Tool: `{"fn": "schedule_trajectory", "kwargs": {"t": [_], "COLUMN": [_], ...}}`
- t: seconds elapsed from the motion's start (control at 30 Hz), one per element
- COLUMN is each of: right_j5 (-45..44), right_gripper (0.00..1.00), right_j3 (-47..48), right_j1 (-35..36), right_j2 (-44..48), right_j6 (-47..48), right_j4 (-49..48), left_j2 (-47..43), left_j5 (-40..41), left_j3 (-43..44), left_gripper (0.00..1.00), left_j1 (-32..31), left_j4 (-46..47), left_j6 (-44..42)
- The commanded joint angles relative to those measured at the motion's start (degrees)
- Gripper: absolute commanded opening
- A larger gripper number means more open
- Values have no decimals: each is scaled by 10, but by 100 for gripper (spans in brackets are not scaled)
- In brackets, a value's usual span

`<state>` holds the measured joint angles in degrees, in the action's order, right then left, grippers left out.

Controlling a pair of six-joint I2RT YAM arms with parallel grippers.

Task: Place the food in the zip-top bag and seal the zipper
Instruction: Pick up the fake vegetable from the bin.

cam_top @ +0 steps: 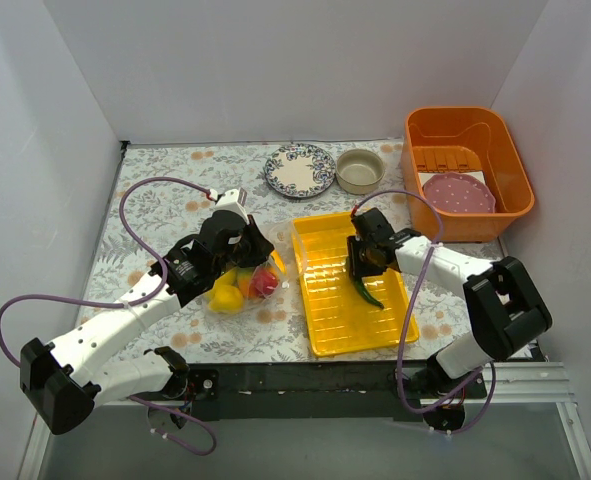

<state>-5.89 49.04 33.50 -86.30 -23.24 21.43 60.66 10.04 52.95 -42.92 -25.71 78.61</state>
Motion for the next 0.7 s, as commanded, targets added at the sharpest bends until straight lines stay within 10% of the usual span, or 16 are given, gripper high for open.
{"fn": "schedule_trajectory", "kwargs": {"t": [0.0,0.3,0.67], "right_j5": [46,53,74], "right_gripper": [38,57,57], "right_j3": [43,99,32], "right_j1": [0,0,0], "right_j2": [-18,-58,-28], "right_j6": [21,43,57], "right_j4": [-35,-28,-44], "left_j2": [-6,-9,-4], "left_j5": [6,13,9], "left_j3": [9,7,5], "left_gripper": [0,0,0], "left_j1": [1,1,1], "left_j4": [-5,-6,0], "left_j6": [-6,-6,-5]}}
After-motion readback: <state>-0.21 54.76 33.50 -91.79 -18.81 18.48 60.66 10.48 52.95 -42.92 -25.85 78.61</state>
